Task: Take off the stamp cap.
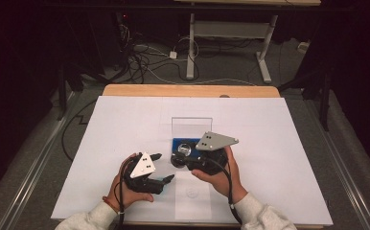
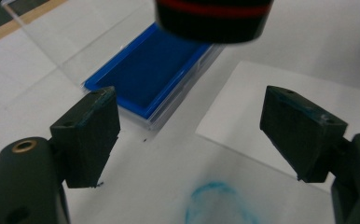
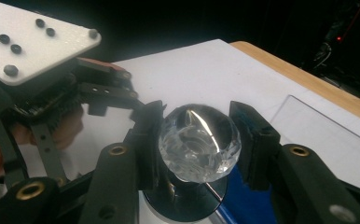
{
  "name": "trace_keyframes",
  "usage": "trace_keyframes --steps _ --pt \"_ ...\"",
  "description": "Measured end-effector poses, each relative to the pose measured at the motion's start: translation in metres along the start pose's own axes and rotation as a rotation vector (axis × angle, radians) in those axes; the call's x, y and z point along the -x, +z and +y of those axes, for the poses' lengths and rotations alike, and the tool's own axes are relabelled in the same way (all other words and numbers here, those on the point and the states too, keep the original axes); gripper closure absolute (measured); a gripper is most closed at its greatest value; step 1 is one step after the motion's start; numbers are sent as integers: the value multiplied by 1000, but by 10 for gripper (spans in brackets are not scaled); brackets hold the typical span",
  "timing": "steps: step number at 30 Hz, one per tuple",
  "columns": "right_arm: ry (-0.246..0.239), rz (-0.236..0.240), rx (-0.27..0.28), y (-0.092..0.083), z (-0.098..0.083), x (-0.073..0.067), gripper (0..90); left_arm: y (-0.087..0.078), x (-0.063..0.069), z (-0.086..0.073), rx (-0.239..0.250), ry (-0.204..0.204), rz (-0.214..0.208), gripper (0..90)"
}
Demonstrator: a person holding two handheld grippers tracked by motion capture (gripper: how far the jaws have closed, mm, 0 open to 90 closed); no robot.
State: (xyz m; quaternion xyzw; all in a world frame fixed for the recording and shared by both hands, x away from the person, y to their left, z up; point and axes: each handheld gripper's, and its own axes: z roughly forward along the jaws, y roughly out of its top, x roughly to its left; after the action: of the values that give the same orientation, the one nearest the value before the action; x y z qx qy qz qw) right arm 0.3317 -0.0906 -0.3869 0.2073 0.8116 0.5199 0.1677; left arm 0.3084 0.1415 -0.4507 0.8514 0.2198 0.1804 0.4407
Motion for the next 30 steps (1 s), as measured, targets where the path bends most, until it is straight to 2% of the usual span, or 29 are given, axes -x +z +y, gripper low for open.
trace_keyframes --steps 2,4,10,12,14,18,22,26,28,30 --pt "-5 21 3 1 0 -6 573 2 2 3 -2 6 -2 203" --pt "-6 32 3 2 0 -10 573 6 4 6 -2 28 -6 204" --pt "-4 53 4 4 -1 -15 572 8 5 8 8 32 -7 262" --pt "-5 48 1 6 -2 -16 572 8 5 8 12 37 -1 290" --pt "-7 42 4 6 -2 -16 572 8 4 8 11 38 -15 344" --pt "1 35 4 5 -3 -15 572 7 4 8 19 41 -26 336" --pt "8 35 3 6 -5 -13 572 8 5 8 5 47 -21 351" --pt "3 33 3 7 -5 -15 572 7 5 8 16 41 -19 357" --pt "1 28 9 7 -5 -15 572 5 3 8 34 19 -37 357" --pt "4 29 11 7 -5 -15 572 5 3 8 27 19 -36 356"
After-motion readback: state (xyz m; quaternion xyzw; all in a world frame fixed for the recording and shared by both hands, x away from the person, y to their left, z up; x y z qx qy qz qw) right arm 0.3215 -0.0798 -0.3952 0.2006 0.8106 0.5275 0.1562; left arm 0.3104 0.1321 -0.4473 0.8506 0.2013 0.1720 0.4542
